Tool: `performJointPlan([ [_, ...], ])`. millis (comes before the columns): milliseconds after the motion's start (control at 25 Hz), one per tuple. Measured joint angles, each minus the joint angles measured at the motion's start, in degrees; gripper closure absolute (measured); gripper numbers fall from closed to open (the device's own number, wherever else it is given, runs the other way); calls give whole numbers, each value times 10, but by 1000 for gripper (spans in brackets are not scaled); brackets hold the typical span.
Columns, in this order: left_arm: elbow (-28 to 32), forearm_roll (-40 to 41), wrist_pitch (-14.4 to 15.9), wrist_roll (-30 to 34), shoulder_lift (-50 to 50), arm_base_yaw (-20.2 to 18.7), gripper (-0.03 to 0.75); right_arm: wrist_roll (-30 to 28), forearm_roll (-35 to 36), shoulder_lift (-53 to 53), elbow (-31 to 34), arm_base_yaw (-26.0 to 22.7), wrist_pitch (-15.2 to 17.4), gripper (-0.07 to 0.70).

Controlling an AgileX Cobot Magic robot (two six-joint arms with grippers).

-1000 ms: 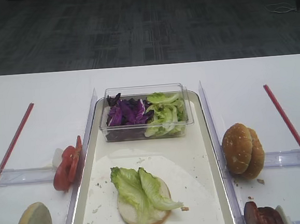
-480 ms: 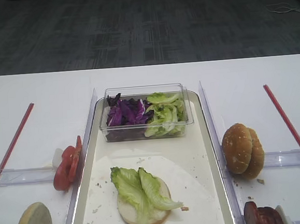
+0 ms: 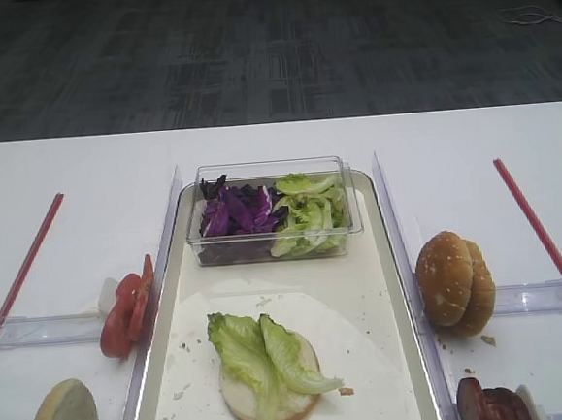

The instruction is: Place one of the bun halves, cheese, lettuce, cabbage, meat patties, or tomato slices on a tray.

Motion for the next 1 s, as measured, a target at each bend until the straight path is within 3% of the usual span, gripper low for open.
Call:
performJointPlan([
  [600, 0, 0, 0, 0, 0, 0, 411, -5, 0, -233, 160, 0, 6, 131],
  [1000, 0, 0, 0, 0, 0, 0, 411, -41, 0, -351, 223, 0, 7, 132],
])
